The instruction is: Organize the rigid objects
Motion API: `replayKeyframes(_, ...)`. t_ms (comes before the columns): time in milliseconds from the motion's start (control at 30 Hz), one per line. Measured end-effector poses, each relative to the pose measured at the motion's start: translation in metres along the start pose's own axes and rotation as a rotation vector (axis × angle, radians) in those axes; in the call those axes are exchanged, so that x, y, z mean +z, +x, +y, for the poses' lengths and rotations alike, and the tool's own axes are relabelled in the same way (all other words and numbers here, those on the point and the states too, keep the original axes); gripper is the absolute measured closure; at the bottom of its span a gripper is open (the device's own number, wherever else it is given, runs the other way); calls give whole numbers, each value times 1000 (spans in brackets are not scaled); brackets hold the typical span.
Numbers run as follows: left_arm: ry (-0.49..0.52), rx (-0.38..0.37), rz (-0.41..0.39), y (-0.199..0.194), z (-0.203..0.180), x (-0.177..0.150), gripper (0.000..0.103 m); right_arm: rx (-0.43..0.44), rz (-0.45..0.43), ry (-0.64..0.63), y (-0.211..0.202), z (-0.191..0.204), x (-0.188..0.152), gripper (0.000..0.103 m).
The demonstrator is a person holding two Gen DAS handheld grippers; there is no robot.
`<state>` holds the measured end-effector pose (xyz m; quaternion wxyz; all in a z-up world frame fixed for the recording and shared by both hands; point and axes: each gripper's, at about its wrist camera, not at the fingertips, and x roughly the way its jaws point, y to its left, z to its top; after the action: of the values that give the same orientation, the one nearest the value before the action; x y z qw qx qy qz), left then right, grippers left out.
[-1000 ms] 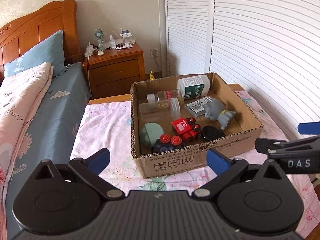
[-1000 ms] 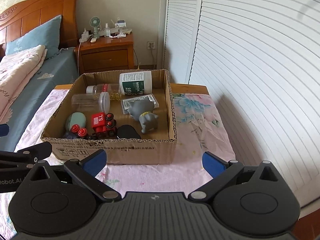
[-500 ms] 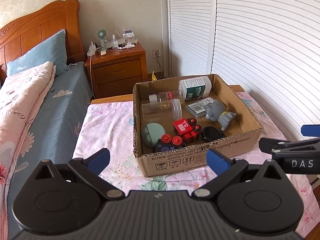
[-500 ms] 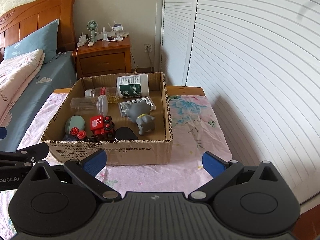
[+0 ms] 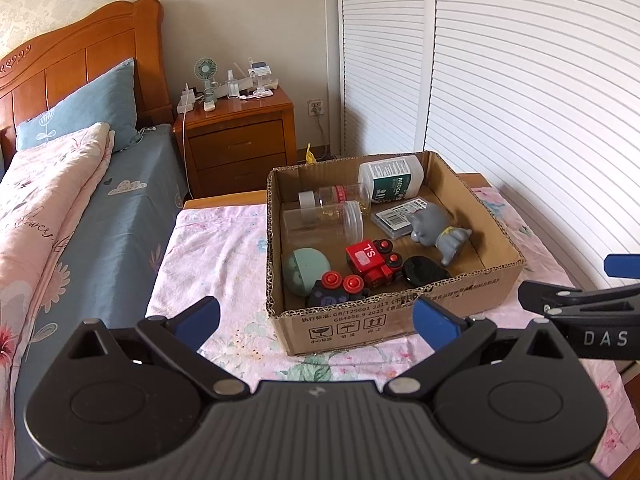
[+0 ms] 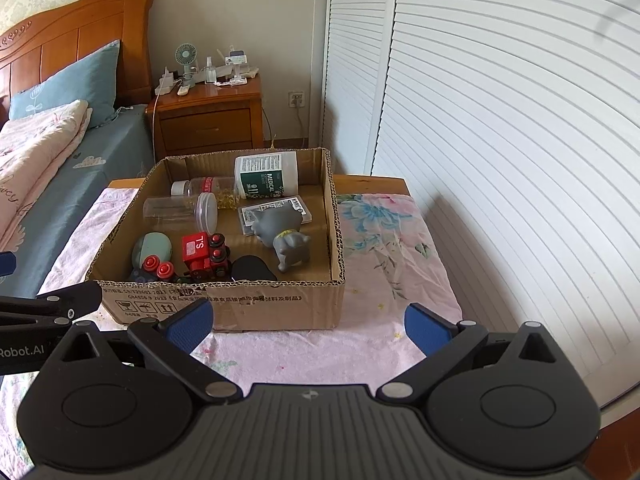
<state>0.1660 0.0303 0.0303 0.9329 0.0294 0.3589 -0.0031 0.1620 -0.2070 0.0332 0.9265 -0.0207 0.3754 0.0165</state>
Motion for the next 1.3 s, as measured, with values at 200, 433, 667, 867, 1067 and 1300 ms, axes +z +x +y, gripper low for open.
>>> replayKeyframes(200,4,9,2,0,-1,1,1,-3,-2,0,-1,0,0,0)
replayKeyframes(433,8,19,7,-1,-3,1,1,-3,-5,1,-2,-1,-1,0)
replayKeyframes(667,5,24,3,-2,-4,1,1,-5,-6,0,-3,-2,-1,0)
replayKeyframes(867,-6,35,-1,-3,-5,1,1,-7,-7,1,-3,-4,-2,0)
replayKeyframes(1067,-6,36,6,-3,-5,1,1,-6,-5,-2,-3,-4,-2,0)
replayKeyframes(1300,-7,39,15,-2,-6,1,1,-5,-5,-1,-3,-5,-2,0)
